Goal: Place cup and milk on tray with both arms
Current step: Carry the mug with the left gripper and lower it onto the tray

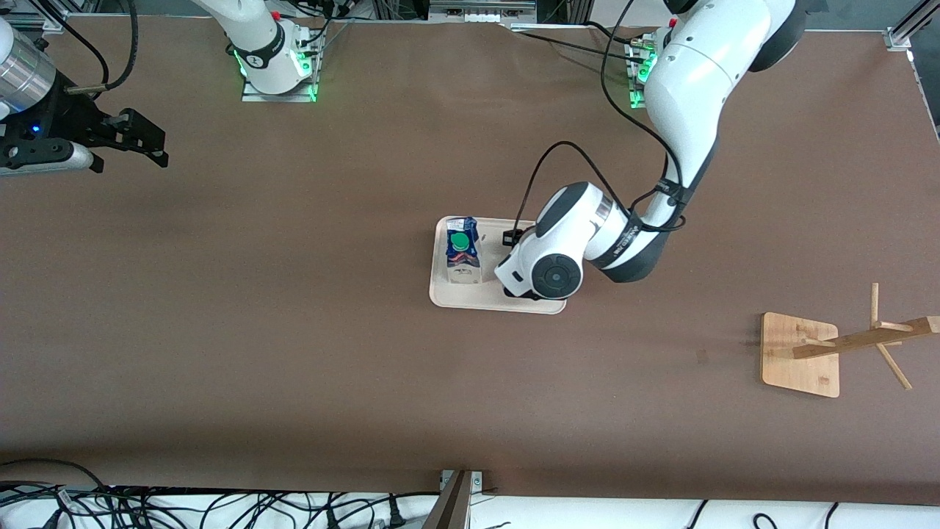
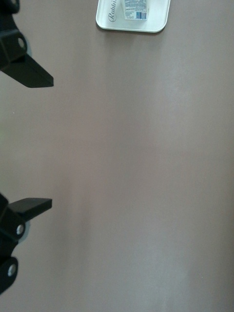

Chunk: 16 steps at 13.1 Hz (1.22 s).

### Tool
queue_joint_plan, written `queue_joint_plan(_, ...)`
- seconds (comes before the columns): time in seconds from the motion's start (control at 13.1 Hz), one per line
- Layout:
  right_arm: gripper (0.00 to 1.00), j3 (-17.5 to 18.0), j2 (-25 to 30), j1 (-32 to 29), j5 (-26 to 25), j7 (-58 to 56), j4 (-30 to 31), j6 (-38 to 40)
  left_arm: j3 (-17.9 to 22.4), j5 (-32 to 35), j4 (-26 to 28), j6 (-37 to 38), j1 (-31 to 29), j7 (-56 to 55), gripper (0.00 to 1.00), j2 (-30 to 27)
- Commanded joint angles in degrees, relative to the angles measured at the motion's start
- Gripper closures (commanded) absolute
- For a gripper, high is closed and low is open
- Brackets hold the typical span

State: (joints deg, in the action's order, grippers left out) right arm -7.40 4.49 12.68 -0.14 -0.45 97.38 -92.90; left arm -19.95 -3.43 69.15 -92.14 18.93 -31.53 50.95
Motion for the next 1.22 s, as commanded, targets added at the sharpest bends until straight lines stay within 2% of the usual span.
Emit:
queue_joint_plan(0.0,0.0,0.36,-0.36,-0.46,1.02,-0.69,-1.05,0.18,0.18,1.32,-1.57,-0.84,1.63,-0.99,1.0,1.25)
queue_joint_plan(0.23,0.0,0.36,-0.36,-0.46,1.11,-0.69,-0.97,0.27,0.18,1.05,-1.22,-0.85,1.63,-1.69,1.0,1.43)
queue_joint_plan(0.3,0.0,0.36,-0.36,-0.46,1.02,-0.69,-0.97,0.35,0.18,0.97,-0.78,-0.85,1.28,-1.43,0.95,1.69)
queue_joint_plan(0.38,0.0,0.36,-0.36,-0.46,1.02,-0.69,-0.97,0.35,0.18,1.05,0.01,-0.85,1.02,-0.91,0.71,1.78)
queue_joint_plan(0.46,0.0,0.36,-0.44,-0.46,1.02,-0.69,-0.97,0.27,0.18,1.66,0.1,-0.85,0.93,-0.64,0.01,1.7)
queue_joint_plan(0.99,0.0,0.36,-0.44,-0.46,1.02,-0.69,-0.97,0.26,0.18,1.76,-0.6,0.03,-0.21,-0.82,0.0,0.3)
queue_joint_plan(1.14,0.0,0.36,-0.44,-0.46,1.02,-0.69,-1.05,0.18,0.18,1.85,-1.12,4.14,-1.35,-0.47,0.0,-0.58)
